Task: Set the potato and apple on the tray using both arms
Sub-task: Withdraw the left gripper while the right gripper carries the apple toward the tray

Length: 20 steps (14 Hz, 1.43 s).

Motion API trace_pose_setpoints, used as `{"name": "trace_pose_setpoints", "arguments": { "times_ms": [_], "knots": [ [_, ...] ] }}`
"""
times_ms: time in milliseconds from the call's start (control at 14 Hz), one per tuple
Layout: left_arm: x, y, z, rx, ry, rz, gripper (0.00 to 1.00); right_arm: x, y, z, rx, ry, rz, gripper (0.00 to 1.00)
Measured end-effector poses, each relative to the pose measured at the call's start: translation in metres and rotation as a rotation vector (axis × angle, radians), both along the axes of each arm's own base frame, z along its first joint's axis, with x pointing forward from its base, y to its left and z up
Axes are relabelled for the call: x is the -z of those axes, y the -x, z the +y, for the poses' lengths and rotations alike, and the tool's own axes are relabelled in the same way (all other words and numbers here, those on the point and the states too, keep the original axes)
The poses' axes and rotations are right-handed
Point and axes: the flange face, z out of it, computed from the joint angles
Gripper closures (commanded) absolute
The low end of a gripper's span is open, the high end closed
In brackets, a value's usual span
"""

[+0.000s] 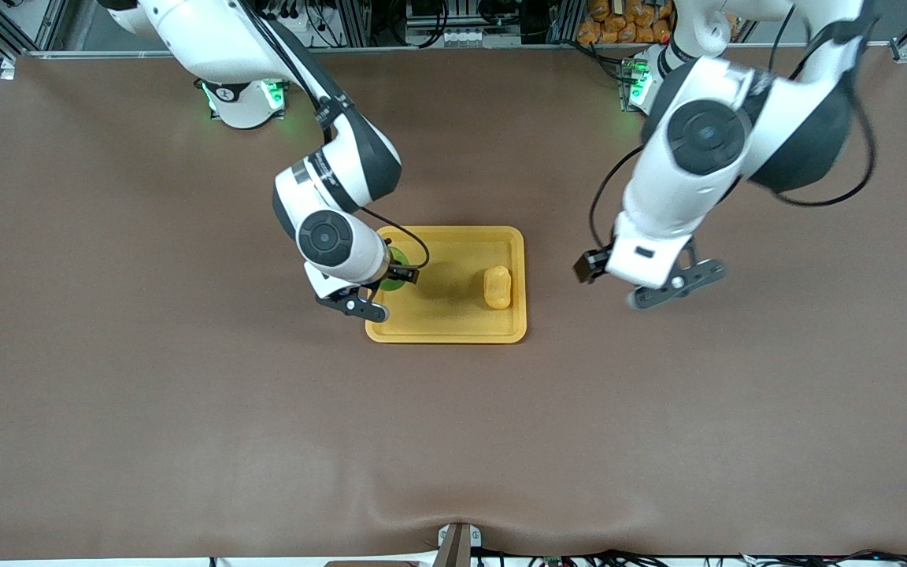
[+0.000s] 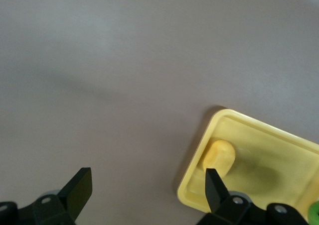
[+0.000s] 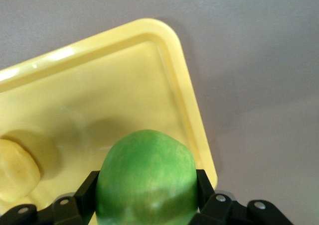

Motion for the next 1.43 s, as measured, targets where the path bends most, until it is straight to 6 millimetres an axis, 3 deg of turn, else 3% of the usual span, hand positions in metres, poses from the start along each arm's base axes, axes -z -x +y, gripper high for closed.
{"name": "trace_pose_setpoints", "arguments": {
  "times_ms": [357, 714, 929, 1071, 1143, 1214, 1286, 1429],
  "knots": [
    [-0.042, 0.008, 0.041, 0.028, -0.009, -0.005, 0.00, 0.045, 0.014, 0.026, 0.019, 0.015, -0.005, 1.00],
    [-0.072, 0.010, 0.103, 0.135, -0.017, 0.029, 0.00, 0.061, 0.015, 0.025, 0.022, 0.027, 0.003, 1.00],
    [-0.087, 0.015, 0.130, 0.193, -0.017, 0.044, 0.00, 0.069, 0.015, 0.022, 0.025, 0.032, 0.006, 0.98],
    [-0.092, 0.018, 0.149, 0.218, -0.017, 0.063, 0.00, 0.076, 0.015, 0.021, 0.027, 0.036, 0.007, 0.85],
    [-0.095, 0.018, 0.160, 0.233, -0.016, 0.065, 0.00, 0.081, 0.014, 0.021, 0.028, 0.036, 0.004, 0.62],
    [-0.098, 0.017, 0.172, 0.251, -0.014, 0.065, 0.00, 0.082, 0.014, 0.021, 0.029, 0.036, 0.004, 0.11],
    [-0.102, 0.018, 0.184, 0.267, -0.012, 0.064, 0.00, 0.082, 0.014, 0.021, 0.029, 0.036, 0.004, 0.00],
    [-0.110, 0.021, 0.204, 0.289, -0.010, 0.065, 0.00, 0.084, 0.014, 0.020, 0.031, 0.039, 0.005, 0.00]
  ]
}}
